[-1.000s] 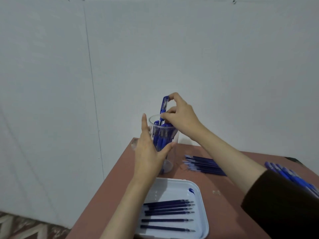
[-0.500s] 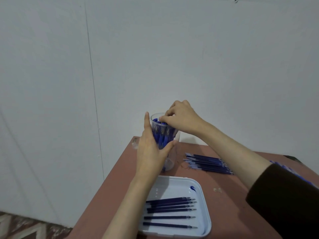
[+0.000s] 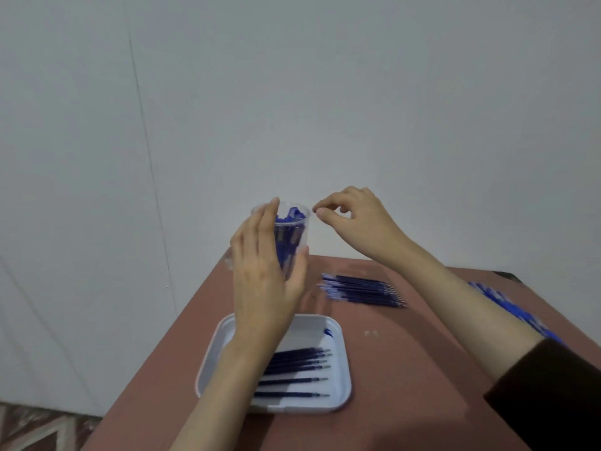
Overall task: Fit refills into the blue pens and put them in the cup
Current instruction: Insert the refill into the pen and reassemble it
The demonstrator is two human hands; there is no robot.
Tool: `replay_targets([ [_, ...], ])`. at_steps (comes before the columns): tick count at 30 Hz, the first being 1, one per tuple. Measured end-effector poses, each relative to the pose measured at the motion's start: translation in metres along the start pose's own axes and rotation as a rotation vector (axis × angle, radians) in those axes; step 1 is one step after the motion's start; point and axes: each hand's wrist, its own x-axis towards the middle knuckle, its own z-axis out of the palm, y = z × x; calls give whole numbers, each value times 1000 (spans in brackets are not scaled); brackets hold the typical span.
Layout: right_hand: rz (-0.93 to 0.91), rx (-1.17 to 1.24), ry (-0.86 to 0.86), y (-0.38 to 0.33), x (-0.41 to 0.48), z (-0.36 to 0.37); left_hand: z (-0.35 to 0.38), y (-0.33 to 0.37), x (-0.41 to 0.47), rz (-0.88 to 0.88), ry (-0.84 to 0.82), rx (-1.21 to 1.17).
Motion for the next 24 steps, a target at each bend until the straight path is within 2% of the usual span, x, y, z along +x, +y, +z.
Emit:
replay_targets([
  [3,77,13,-20,25,-33,-21,16,31,-11,52,-54,-44],
  [8,341,-68,-29,82,-85,-56,64,69,-36,41,-352,-108],
  [10,461,-131,-35,105,-99,-67,78,79,-44,43,-418,-130],
  [14,609,-368,-80,140,-118,-78,89,86,-53,85,-456,-146],
  [20,647,-547,-241,150,-125,-74,89,80,-54,100,-466,-129],
  [24,632,-626,-217,144,-126,-66,85,81,-52,94,-463,-125],
])
